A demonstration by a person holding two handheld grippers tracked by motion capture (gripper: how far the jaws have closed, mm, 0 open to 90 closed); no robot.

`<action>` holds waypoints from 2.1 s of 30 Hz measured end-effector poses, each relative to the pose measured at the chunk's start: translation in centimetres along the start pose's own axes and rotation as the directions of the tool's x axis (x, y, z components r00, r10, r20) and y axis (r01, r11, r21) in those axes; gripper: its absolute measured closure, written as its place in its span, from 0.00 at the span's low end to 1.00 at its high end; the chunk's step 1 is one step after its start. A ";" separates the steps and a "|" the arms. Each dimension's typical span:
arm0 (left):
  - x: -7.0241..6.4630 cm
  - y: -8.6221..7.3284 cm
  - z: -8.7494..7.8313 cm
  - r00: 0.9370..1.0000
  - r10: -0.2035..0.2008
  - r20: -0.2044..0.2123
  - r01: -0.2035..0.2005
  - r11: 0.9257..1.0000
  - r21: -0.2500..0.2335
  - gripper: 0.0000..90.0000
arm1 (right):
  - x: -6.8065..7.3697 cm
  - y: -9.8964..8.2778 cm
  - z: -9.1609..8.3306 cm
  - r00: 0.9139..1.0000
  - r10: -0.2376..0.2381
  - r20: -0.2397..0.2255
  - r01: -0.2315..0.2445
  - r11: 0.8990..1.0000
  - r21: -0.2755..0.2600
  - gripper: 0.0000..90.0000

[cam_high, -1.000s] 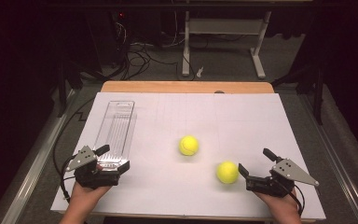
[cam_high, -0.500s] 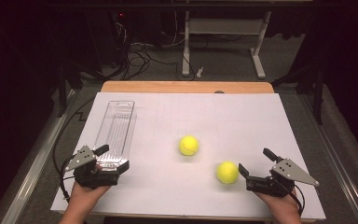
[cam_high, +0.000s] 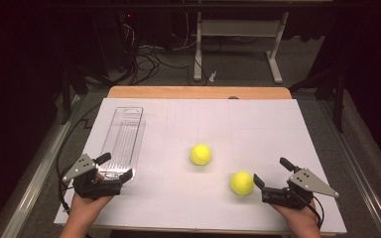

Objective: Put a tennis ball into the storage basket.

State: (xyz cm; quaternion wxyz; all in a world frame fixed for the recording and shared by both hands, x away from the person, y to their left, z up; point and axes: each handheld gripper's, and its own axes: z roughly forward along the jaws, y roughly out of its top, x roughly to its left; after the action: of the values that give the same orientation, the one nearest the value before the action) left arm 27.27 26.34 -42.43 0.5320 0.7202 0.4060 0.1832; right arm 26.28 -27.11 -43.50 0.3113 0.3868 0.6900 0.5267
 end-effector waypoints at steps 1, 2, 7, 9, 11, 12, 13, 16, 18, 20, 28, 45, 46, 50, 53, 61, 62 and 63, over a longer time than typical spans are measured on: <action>0.2 0.0 -0.2 1.000 -0.001 -0.009 0.001 1.000 -0.001 0.00 | 0.0 0.0 0.0 1.000 0.002 0.000 -0.002 1.000 0.000 0.00; 0.2 0.0 -0.2 1.000 -0.001 -0.009 0.001 1.000 -0.001 0.00 | 0.0 0.0 0.0 1.000 0.002 0.000 -0.002 1.000 0.000 0.00; 0.6 0.1 -0.8 1.000 -0.006 -0.030 0.006 1.000 -0.009 0.00 | -0.1 0.0 0.0 1.000 0.004 0.000 -0.004 1.000 0.000 0.00; 0.9 0.1 -1.0 0.999 -0.002 -0.042 0.002 1.000 -0.007 0.00 | -0.1 0.0 0.0 1.000 0.003 -0.001 -0.003 1.000 0.000 0.00; 1.2 0.0 -1.3 0.999 -0.009 -0.048 0.009 1.000 -0.010 0.00 | -0.1 0.0 0.0 1.000 0.004 -0.001 -0.004 1.000 0.000 0.00; 1.4 0.0 -1.4 0.998 -0.017 -0.055 0.016 1.000 -0.015 0.00 | -0.1 0.0 0.0 1.000 0.006 -0.002 -0.006 1.000 -0.001 0.00; 1.6 0.0 -1.6 0.998 -0.028 -0.058 0.027 0.999 -0.019 0.00 | -0.1 0.0 -0.1 1.000 0.007 -0.001 -0.007 1.000 -0.003 0.00; 2.1 0.0 -2.1 0.997 -0.042 -0.067 0.040 0.999 -0.030 0.00 | -0.2 0.0 -0.1 1.000 0.008 -0.001 -0.008 1.000 -0.004 0.00; 2.3 -0.1 -2.3 0.996 -0.040 -0.081 0.038 0.999 -0.026 0.00 | -0.2 0.0 -0.1 1.000 0.009 -0.001 -0.009 1.000 -0.003 0.00; 2.7 -0.2 -2.6 0.995 -0.062 -0.071 0.060 0.998 -0.033 0.00 | -0.2 0.0 -0.1 1.000 0.009 -0.001 -0.009 1.000 -0.003 0.00; 2.7 0.1 -3.2 0.995 -0.062 -0.079 0.060 0.998 -0.024 0.01 | -0.2 0.0 0.0 1.000 0.009 -0.003 -0.009 1.000 -0.001 0.00; 2.9 0.1 -3.4 0.992 -0.048 -0.114 0.058 0.995 0.080 0.01 | -0.3 -0.1 0.0 1.000 0.011 -0.006 -0.011 1.000 0.000 0.00; 2.9 0.1 -3.4 0.992 -0.043 -0.116 0.054 0.994 0.093 0.01 | -0.3 -0.1 0.0 1.000 0.011 -0.006 -0.011 1.000 0.001 0.00; 3.2 -0.1 -3.5 0.994 -0.056 -0.097 0.067 0.992 0.106 0.01 | -0.4 -0.1 0.0 1.000 0.012 -0.006 -0.012 1.000 0.001 0.00; 3.1 -0.1 -3.4 0.994 -0.051 -0.097 0.062 0.991 0.115 0.01 | -0.3 -0.1 0.0 1.000 0.013 -0.007 -0.013 1.000 0.001 0.00; 2.9 -0.1 -3.2 0.993 -0.040 -0.115 0.056 0.988 0.144 0.01 | -0.3 -0.1 0.1 1.000 0.013 -0.012 -0.012 1.000 0.007 0.00; 2.9 -0.1 -3.2 0.992 -0.041 -0.116 0.058 0.987 0.148 0.01 | -0.3 -0.1 0.1 1.000 0.013 -0.012 -0.012 1.000 0.007 0.00; 2.9 0.0 -3.2 0.992 -0.042 -0.118 0.060 0.986 0.154 0.01 | -0.3 -0.1 0.1 1.000 0.013 -0.012 -0.013 1.000 0.007 0.00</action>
State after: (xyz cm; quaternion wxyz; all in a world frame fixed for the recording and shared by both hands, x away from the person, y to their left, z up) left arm 26.77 30.58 -41.78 0.4537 0.7376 0.4675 0.1778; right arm 26.45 -27.33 -43.61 0.3024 0.3889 0.6913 0.5287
